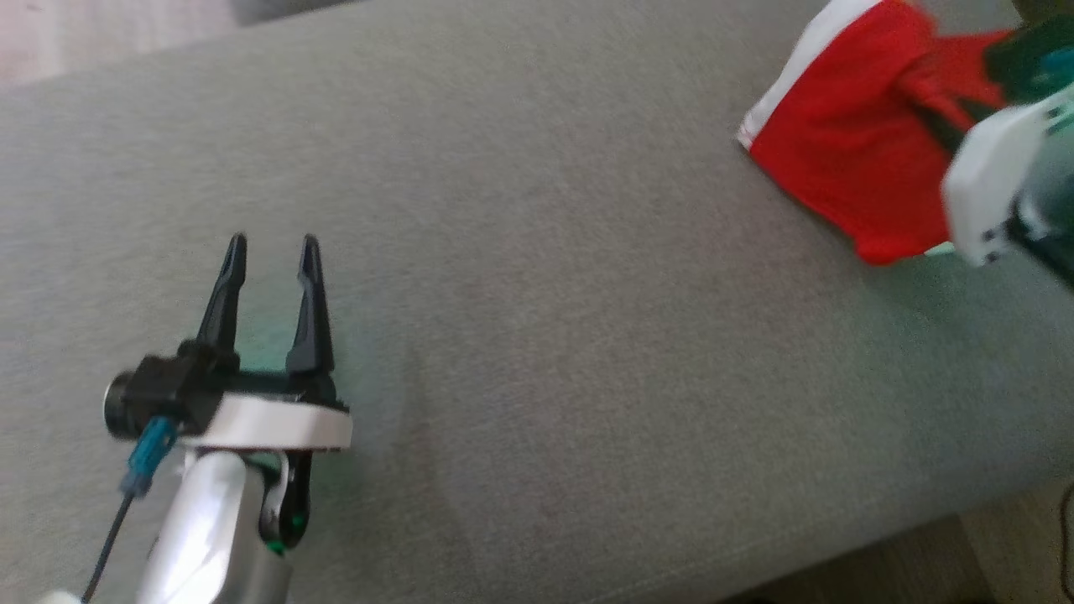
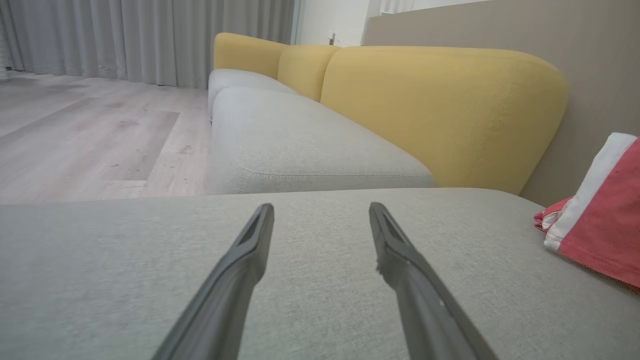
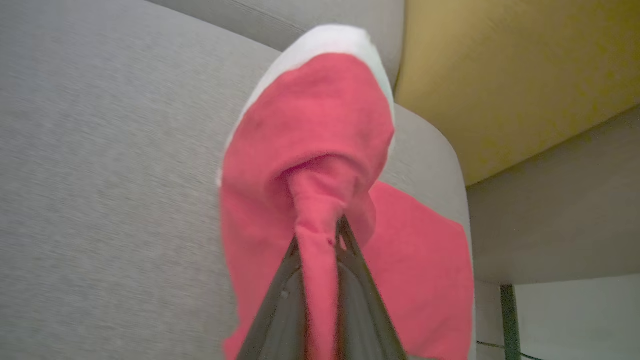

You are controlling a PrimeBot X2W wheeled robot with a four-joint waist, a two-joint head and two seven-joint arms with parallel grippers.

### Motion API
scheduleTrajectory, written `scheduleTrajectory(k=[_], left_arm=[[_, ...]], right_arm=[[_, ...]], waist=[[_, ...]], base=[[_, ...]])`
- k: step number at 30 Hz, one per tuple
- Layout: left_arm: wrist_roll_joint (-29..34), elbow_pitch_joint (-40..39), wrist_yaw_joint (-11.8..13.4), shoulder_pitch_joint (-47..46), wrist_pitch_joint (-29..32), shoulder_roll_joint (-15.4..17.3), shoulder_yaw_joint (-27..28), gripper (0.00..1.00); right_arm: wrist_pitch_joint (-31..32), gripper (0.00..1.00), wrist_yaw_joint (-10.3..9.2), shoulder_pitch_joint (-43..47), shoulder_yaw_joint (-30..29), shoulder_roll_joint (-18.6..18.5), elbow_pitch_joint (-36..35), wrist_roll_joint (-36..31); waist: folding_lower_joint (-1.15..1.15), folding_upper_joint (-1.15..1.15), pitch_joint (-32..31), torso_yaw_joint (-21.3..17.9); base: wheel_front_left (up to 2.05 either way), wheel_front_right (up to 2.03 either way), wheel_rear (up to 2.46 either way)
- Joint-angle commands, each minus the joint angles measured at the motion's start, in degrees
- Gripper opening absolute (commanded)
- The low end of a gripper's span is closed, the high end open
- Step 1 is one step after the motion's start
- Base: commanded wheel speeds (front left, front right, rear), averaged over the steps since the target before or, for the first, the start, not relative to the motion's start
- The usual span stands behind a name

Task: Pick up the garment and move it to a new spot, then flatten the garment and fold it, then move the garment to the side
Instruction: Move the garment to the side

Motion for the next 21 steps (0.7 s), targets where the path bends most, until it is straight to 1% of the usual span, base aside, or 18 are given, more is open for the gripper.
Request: scheduleTrajectory(k=[1,6,11,17,18,19,20,21], left_arm=[[0.59,-2.14,0.25,-2.35,0.34,1.34,1.4,1.0],[1.71,-3.85,0.27,-3.87,2.41,2.51,0.25,1.0],[2.27,-6.04,0.26,-4.69,4.5,3.87,-0.26,1.0],[2.8,-8.52,0.57,-5.31,6.37,4.83,-0.79,1.0],[2.85,-8.77,0.62,-5.37,6.49,4.93,-0.87,1.0],[2.91,-8.97,0.68,-5.39,6.56,4.95,-0.99,1.0],[2.93,-9.09,0.78,-5.38,6.6,4.96,-1.05,1.0],[2.9,-9.12,0.87,-5.34,6.57,4.96,-1.07,1.0]], right_arm=[[-1.3,0.0,0.37,-1.64,0.22,-1.92,0.08,0.58],[-6.76,0.0,0.37,-4.78,0.44,-2.49,8.34,3.99],[-10.15,0.0,0.37,-7.6,0.29,-3.1,16.99,3.21],[-14.37,0.0,0.37,-10.18,-2.51,-1.0,27.58,2.56],[-15.08,0.51,0.37,-10.49,-2.71,-0.58,29.12,2.02],[-15.85,0.64,0.37,-10.68,-2.88,0.01,30.28,1.83],[-16.87,0.69,0.37,-11.0,-3.5,0.64,31.54,1.84],[-17.77,0.98,0.37,-11.29,-3.81,1.13,32.78,1.57]], waist=[[0.0,0.0,2.86,-2.68],[0.0,0.0,5.73,-4.09],[0.0,0.0,8.26,-4.24],[0.0,0.0,10.95,-3.42],[0.0,0.0,11.17,-3.29],[0.0,0.0,11.35,-3.1],[0.0,0.0,11.44,-2.98],[0.0,0.0,11.41,-2.83]], base=[[0.0,0.0,0.0],[0.0,0.0,0.0],[0.0,0.0,0.0],[0.0,0.0,0.0],[0.0,0.0,0.0],[0.0,0.0,0.0],[0.0,0.0,0.0],[0.0,0.0,0.0]])
